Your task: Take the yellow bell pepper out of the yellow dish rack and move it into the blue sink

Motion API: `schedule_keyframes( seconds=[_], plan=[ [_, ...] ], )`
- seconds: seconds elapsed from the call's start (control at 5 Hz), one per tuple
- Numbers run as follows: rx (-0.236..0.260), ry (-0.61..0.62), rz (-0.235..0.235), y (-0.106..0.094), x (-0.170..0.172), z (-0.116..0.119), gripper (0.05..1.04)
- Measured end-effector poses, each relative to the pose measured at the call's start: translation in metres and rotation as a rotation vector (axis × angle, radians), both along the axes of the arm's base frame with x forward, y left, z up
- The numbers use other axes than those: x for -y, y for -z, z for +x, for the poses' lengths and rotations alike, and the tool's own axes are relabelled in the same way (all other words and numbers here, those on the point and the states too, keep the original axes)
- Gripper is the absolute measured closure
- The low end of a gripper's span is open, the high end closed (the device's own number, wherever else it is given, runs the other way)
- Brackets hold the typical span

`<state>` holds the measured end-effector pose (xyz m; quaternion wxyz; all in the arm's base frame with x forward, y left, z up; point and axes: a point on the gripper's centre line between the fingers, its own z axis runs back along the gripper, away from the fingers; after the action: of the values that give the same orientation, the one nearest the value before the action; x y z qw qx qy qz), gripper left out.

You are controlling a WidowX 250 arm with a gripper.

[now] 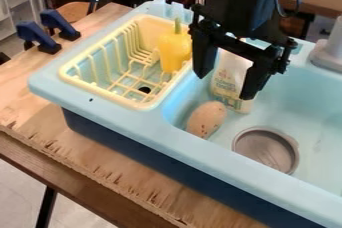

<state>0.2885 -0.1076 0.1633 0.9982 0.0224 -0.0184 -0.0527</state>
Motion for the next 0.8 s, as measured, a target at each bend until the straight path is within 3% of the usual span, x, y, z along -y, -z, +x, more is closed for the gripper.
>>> schedule_keyframes(
  seconds=[0.2, 0.4, 0.6, 0.8],
  plan=[
    [-0.031, -0.002, 0.009, 0.009, -0.001, -0.001, 0.081],
    [-0.059, -0.034, -0.028, 0.009, -0.010, 0.000, 0.081],
    [-0.043, -0.044, -0.060, -0.005, -0.022, 0.008, 0.081],
    [-0.029, -0.024, -0.126, -0.019, -0.039, 0.018, 0.081]
  ],
)
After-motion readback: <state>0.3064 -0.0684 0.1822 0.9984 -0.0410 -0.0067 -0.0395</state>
